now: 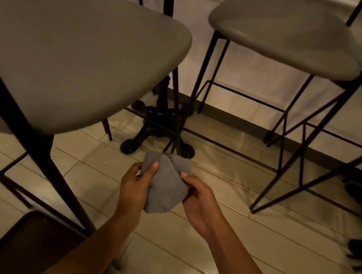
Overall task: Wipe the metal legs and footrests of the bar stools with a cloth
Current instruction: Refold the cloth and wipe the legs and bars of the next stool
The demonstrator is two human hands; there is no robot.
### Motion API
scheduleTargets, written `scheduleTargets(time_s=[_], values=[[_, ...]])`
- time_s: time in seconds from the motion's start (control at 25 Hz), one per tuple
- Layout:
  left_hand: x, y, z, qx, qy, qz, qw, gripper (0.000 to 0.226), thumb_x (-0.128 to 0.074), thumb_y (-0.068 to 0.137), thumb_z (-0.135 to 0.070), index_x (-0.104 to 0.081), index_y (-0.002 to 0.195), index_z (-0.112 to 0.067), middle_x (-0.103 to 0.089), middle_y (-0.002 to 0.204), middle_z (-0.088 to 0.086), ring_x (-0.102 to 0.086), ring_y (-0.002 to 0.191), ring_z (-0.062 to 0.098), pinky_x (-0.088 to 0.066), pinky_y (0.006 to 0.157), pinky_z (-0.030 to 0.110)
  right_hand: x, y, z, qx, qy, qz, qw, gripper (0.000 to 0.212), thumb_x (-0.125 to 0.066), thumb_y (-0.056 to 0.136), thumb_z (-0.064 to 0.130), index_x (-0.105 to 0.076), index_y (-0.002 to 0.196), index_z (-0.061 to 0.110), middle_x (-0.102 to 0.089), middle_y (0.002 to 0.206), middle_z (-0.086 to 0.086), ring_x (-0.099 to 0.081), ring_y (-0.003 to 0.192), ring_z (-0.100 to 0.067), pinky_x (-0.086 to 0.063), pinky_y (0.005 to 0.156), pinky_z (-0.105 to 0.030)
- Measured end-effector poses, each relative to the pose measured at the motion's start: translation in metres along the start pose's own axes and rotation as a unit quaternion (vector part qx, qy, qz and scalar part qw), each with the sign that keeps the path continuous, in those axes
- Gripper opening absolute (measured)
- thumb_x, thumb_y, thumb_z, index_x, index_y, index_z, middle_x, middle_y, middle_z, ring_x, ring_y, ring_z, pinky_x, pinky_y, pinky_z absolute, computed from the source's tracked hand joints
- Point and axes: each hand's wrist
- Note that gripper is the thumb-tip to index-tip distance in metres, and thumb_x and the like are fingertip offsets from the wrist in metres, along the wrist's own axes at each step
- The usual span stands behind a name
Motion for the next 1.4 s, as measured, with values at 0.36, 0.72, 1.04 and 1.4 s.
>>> scheduleTargets(time_s=[0.36,0.72,1.04,1.4], values=[[0.031,0.063,0.082,-0.092,0.115,-0.072,0.987,0.031,-0.059,0.085,-0.038,-0.058,0.103,-0.013,-0.061,0.099,0.007,-0.06,0.095,0.027,-0.051,0.087,0.048,0.039,0.074,-0.091,-0.048,0.029,0.118,0.991,0.038,-0.058,0.078,0.012,-0.06,0.116,0.012,-0.064,0.118,-0.012,-0.059,0.111,-0.027,-0.052,0.089,-0.039],[0.056,0.063,0.125,-0.137,0.281,0.009,0.95,0.042,-0.048,0.092,-0.031,-0.046,0.13,-0.012,-0.053,0.126,0.004,-0.05,0.116,0.023,-0.037,0.085,0.024,0.084,0.11,-0.129,0.035,-0.088,0.124,0.988,0.043,-0.055,0.084,-0.004,-0.053,0.124,0.01,-0.064,0.118,-0.014,-0.062,0.107,-0.027,-0.056,0.081,-0.034],[0.091,0.056,0.171,-0.248,0.569,0.012,0.784,0.058,-0.028,0.1,-0.014,0.008,0.144,-0.014,0.01,0.155,0.002,0.002,0.142,0.015,-0.005,0.115,0.022,0.1,0.117,-0.115,0.11,-0.158,0.041,0.98,0.035,-0.048,0.088,-0.006,-0.056,0.119,0.009,-0.065,0.108,-0.012,-0.065,0.094,-0.023,-0.057,0.069,-0.025],[0.084,0.112,0.19,-0.269,0.543,-0.035,0.795,0.03,-0.039,0.096,-0.007,-0.049,0.124,-0.007,-0.049,0.126,0.011,-0.046,0.112,0.021,-0.042,0.093,0.027,0.091,0.203,-0.071,0.264,-0.398,-0.101,0.873,0.04,-0.039,0.092,0.001,-0.05,0.127,0.016,-0.054,0.122,-0.003,-0.05,0.111,-0.018,-0.041,0.093,-0.03]])
Point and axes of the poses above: each hand's wrist, its own y-axis towards the middle knuckle, its own x-axis out of the back of the hand, z = x × y
